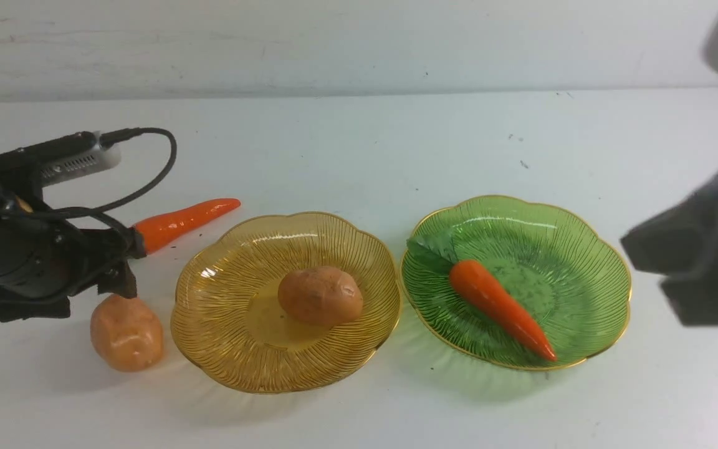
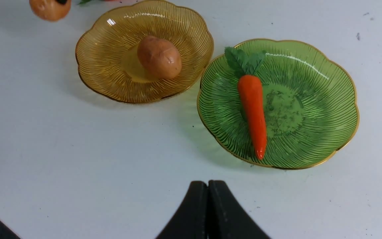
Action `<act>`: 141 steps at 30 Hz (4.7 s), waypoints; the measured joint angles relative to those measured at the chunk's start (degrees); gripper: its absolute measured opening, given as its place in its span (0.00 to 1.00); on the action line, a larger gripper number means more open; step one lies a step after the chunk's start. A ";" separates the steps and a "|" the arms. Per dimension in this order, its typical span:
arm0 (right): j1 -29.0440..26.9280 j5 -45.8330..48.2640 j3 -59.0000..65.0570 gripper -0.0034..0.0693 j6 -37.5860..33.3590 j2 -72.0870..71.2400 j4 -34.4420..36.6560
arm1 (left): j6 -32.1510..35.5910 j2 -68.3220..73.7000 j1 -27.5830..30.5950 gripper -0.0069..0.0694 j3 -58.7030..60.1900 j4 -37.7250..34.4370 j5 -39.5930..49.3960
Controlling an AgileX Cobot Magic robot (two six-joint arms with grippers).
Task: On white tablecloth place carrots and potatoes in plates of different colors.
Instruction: 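Put the potatoes from the left side into the left plate with the left gripper, then pick up the carrot from the table and place it on the green plate with the left gripper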
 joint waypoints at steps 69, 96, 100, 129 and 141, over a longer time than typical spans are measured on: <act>0.00 -0.44 0.00 0.03 -0.11 0.00 -0.16 | 41.53 34.63 -2.38 0.74 -39.26 1.63 3.66; 0.00 -0.64 0.00 0.03 1.67 0.00 -0.21 | 25.18 35.06 -21.30 0.42 -63.77 -28.75 17.02; 0.00 -0.64 0.00 0.03 1.45 0.00 -0.27 | 23.43 38.95 -29.30 0.46 -63.46 -26.22 17.07; 0.00 3.07 0.18 0.03 3.22 -7.79 -5.77 | 22.98 35.91 -34.66 0.43 -75.85 -19.75 17.88; 0.00 -44.37 38.98 0.03 7.27 -33.33 -10.35 | 25.06 32.26 -33.09 0.09 -75.89 -19.28 18.85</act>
